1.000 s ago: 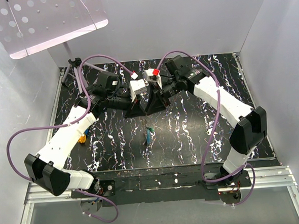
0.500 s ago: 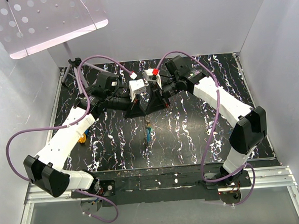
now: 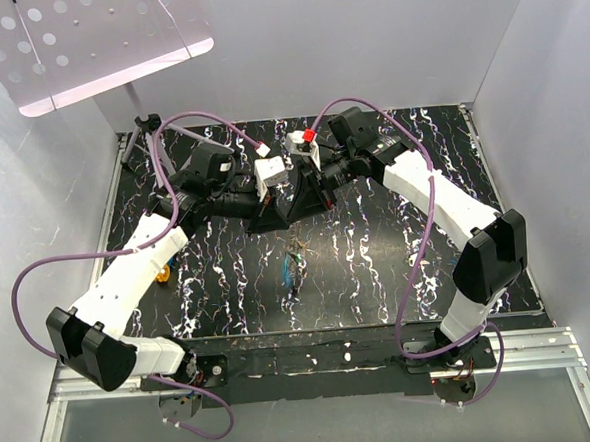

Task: Put the keys on the keyring
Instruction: Adjust the keyring.

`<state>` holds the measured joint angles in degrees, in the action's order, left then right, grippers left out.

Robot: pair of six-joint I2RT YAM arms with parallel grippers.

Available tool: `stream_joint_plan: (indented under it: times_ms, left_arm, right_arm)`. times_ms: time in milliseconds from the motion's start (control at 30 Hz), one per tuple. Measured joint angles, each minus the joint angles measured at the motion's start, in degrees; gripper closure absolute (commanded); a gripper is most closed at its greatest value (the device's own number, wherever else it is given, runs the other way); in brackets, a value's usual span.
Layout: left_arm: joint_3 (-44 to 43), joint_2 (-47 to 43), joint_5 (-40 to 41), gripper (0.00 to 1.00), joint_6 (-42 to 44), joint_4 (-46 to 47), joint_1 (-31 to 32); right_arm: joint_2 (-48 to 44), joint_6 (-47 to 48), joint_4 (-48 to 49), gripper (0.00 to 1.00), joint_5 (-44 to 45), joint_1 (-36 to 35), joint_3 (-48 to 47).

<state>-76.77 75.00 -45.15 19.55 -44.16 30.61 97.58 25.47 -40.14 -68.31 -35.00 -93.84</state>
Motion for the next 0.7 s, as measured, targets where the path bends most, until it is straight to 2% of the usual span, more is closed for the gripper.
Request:
stream_joint_plan:
  times_ms: [700]
  left_arm:
    - [1.36, -0.5, 0.85, 1.0, -1.42, 0.83, 0.15]
  right_arm:
    - [-0.09, 6.1, -1.92, 0.8, 0.66, -0.52, 2.14]
